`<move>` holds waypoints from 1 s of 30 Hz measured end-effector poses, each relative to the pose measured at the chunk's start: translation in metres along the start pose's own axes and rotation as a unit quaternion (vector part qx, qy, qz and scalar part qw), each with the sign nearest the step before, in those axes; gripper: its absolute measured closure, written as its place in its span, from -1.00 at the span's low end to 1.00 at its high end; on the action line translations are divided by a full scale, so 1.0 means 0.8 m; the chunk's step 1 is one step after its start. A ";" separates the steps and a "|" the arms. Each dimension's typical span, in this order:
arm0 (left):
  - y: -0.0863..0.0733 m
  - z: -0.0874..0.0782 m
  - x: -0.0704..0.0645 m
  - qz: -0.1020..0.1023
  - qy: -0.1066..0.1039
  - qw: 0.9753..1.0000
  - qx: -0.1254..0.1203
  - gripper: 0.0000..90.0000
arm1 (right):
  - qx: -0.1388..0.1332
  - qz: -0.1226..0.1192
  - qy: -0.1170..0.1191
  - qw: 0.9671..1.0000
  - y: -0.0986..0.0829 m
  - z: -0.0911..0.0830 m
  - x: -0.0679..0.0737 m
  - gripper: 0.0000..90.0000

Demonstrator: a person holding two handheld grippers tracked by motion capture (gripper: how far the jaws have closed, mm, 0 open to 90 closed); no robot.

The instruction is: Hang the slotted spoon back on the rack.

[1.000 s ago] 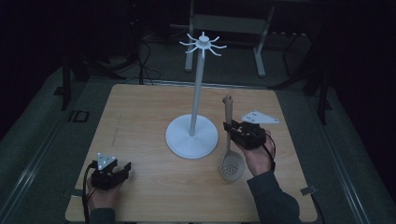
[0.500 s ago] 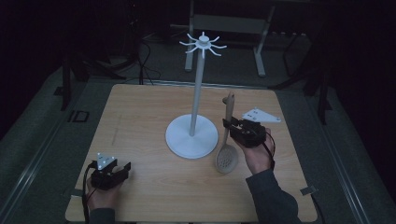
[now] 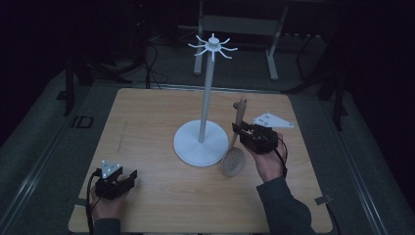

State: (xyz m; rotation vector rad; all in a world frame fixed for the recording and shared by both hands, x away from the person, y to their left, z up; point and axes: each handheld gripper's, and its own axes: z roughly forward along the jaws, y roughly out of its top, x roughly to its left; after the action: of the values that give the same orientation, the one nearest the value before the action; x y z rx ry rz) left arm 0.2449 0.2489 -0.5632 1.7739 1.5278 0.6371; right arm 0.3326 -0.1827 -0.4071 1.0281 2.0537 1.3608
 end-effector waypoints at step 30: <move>0.000 0.000 0.000 -0.001 0.001 1.000 -0.001 -0.06 | -0.028 -0.002 0.005 1.000 0.017 -0.007 0.003 0.63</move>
State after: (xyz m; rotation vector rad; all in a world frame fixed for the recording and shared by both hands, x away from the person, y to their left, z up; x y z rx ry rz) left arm 0.2450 0.2488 -0.5632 1.7692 1.5290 0.6387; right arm 0.3316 -0.1811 -0.3922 0.9941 2.0127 1.4150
